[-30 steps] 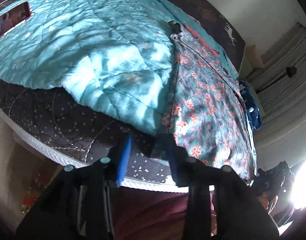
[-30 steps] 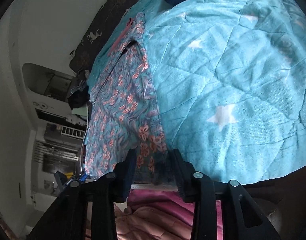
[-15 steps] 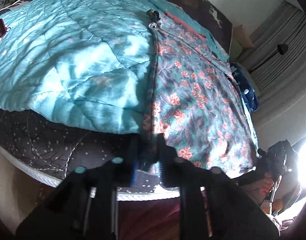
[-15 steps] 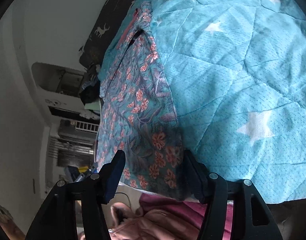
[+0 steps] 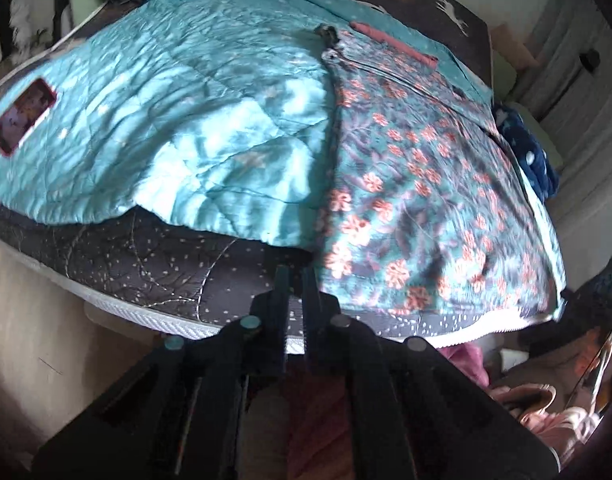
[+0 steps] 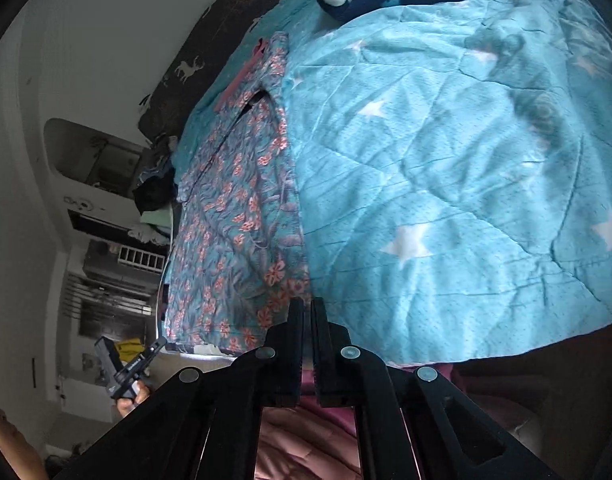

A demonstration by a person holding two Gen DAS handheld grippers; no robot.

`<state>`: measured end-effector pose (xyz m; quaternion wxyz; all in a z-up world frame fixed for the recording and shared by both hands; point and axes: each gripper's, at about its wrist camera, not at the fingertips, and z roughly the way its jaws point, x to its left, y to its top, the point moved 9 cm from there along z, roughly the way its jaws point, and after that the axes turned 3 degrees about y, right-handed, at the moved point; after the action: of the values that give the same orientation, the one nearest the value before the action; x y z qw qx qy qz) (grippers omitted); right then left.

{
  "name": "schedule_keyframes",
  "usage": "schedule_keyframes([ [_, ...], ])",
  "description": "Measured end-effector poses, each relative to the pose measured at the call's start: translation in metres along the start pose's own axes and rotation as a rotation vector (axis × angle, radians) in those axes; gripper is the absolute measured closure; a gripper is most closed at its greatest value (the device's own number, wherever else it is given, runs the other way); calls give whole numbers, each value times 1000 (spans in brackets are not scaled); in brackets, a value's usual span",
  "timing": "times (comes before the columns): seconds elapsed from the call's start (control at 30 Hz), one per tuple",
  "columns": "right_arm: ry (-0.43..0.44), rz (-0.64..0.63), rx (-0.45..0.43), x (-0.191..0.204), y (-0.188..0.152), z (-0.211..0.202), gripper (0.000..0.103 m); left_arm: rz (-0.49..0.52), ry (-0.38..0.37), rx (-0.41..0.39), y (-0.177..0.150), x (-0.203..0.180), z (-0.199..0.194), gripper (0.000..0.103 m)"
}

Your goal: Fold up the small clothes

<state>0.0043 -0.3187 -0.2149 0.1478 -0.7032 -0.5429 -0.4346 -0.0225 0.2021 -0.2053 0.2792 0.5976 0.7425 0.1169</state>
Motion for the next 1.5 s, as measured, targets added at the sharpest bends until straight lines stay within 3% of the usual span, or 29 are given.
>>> schedule_keyframes([
  [0.07, -2, -17, -10, 0, -2, -2, 97, -56, -59, 5, -2, 5, 3, 93],
  [0.13, 6, -51, -4, 9, -3, 4, 91, -75, -105, 19, -4, 3, 5, 64],
  [0.2, 7, -72, 17, 17, -5, 11, 80, -80, -111, 12, -4, 0, 4, 47],
  [0.23, 8, -79, 25, 20, -5, 16, 68, -69, -120, 5, -4, -2, 5, 47],
  [0.3, -4, -75, 32, 21, -3, 22, 55, -55, -147, 12, -4, -11, 7, 47],
  [0.37, -4, -60, 42, 18, -2, 26, 52, -46, -177, 28, -7, -19, 12, 47],
  [0.47, 21, -48, 65, 18, -5, 33, 52, 3, -146, 23, -6, -26, 20, 51],
  [0.53, 18, -63, 73, 21, -8, 41, 52, 23, -126, 22, -2, -30, 21, 96],
  [0.57, 12, -77, 76, 21, -11, 42, 53, 12, -134, 26, -1, -29, 20, 95],
  [0.6, 10, -91, 86, 24, -14, 45, 69, -7, -133, 9, 2, -30, 17, 96],
  [0.63, 26, -88, 108, 26, -18, 47, 97, -11, -103, -32, 6, -30, 9, 96],
  [0.73, 70, -54, 79, 37, -15, 41, 97, 18, -122, -156, 23, -43, -29, 96],
  [0.9, 130, -133, -30, 81, 14, 11, 97, 16, -152, -255, 64, -59, -65, 96],
  [1.17, 168, -259, -109, 145, 95, -12, 97, -74, -186, -290, 150, -67, -67, 96],
  [1.5, 110, -283, -157, 187, 239, 32, 97, -28, -63, -303, 269, -107, -38, 96],
])
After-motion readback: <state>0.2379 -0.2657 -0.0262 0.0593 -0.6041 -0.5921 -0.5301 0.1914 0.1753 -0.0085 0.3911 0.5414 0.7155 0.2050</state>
